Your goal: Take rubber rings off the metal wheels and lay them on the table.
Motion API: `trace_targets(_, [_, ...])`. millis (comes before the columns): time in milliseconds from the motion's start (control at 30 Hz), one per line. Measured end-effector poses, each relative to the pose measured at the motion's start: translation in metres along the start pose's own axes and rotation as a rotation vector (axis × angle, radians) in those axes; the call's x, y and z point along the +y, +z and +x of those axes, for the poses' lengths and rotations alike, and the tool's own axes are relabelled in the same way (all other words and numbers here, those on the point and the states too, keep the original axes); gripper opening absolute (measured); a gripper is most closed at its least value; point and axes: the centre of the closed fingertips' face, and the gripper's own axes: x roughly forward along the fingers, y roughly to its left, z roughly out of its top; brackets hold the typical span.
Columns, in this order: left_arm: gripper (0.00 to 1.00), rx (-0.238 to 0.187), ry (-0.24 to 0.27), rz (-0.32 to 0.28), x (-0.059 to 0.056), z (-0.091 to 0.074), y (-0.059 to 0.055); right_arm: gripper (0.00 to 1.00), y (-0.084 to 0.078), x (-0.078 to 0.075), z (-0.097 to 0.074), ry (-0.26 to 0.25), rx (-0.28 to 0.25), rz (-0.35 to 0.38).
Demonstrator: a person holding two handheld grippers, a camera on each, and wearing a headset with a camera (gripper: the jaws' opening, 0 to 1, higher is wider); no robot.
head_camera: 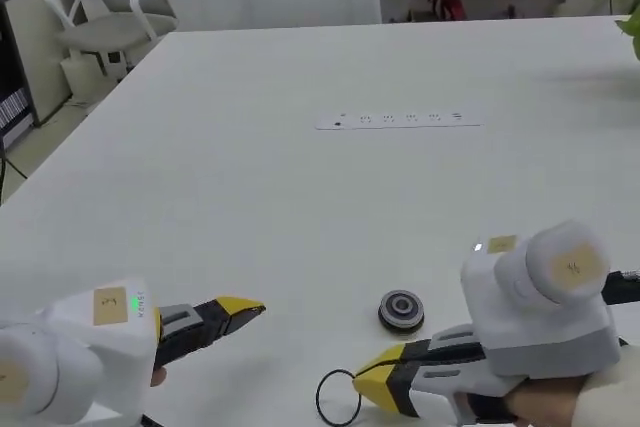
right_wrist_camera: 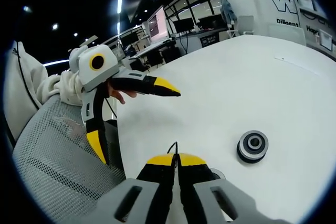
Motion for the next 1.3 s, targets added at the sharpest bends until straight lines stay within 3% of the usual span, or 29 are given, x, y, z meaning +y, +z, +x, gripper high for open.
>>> trace_targets(467, [0.98,0.005,-0.003,0.0,-0.001,0.0,0.0,0.09,0.002,-0.005,-0.001,-0.018,-0.006,-0.04])
trace_targets(967, [0.97,0.014,-0.014,-0.005,-0.002,0.001,-0.002,0.13,0.023,-0.016,-0.018,-0.038,-0.083,-0.015])
trace_targets(1300, [0.97,0.009,-0.016,-0.014,-0.003,0.001,0.0,0.16,0.042,-0.027,-0.035,-0.068,-0.164,0.007])
